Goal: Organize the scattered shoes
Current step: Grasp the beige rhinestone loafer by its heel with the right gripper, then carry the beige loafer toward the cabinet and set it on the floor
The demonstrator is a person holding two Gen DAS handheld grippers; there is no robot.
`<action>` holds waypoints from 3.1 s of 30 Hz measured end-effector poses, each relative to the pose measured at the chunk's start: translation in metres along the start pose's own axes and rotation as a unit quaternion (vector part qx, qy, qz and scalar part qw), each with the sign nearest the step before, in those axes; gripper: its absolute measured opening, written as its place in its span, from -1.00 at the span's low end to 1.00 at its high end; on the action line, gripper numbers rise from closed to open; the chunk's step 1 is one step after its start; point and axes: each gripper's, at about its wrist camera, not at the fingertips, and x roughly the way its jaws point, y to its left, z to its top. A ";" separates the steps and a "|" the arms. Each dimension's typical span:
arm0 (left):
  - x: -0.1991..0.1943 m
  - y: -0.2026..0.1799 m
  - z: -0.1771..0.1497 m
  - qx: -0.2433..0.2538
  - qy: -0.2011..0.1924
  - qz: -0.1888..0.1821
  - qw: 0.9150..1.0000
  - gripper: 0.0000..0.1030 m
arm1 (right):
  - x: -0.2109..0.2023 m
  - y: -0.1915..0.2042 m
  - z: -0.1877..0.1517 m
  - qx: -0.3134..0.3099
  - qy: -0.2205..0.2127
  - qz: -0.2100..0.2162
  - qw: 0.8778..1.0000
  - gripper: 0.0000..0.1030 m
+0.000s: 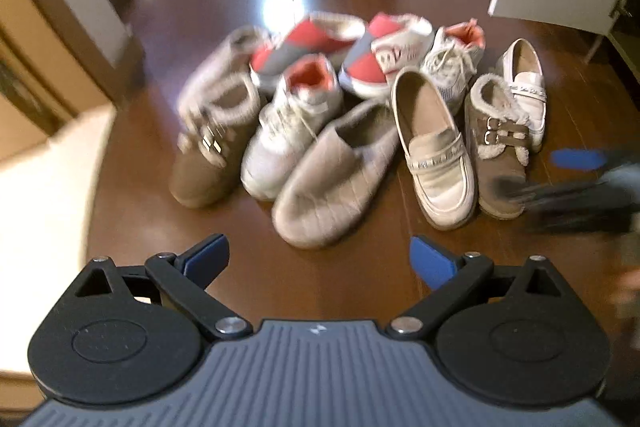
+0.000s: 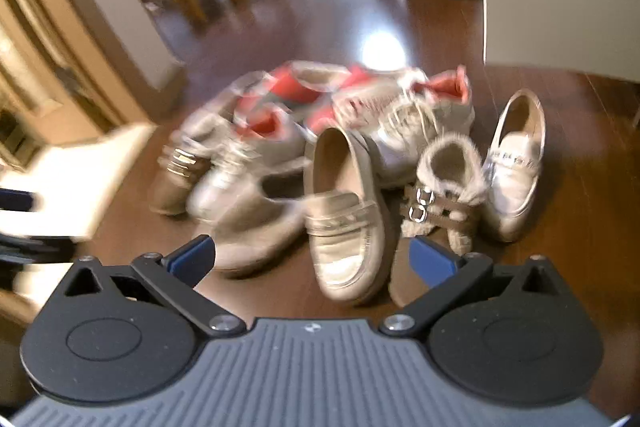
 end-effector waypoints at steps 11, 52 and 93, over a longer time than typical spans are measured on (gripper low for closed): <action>0.052 0.027 -0.016 -0.008 0.047 0.028 0.998 0.91 | 0.178 0.039 -0.014 -0.135 0.007 -0.160 0.978 0.99; -0.009 -0.306 -0.024 0.423 -0.025 -0.025 0.905 0.92 | -0.137 -0.227 -0.299 0.013 0.074 -0.179 0.981 0.99; 0.072 -0.377 -0.059 0.308 0.014 -0.056 0.950 0.92 | -0.089 -0.375 -0.275 0.002 0.052 -0.209 0.977 0.37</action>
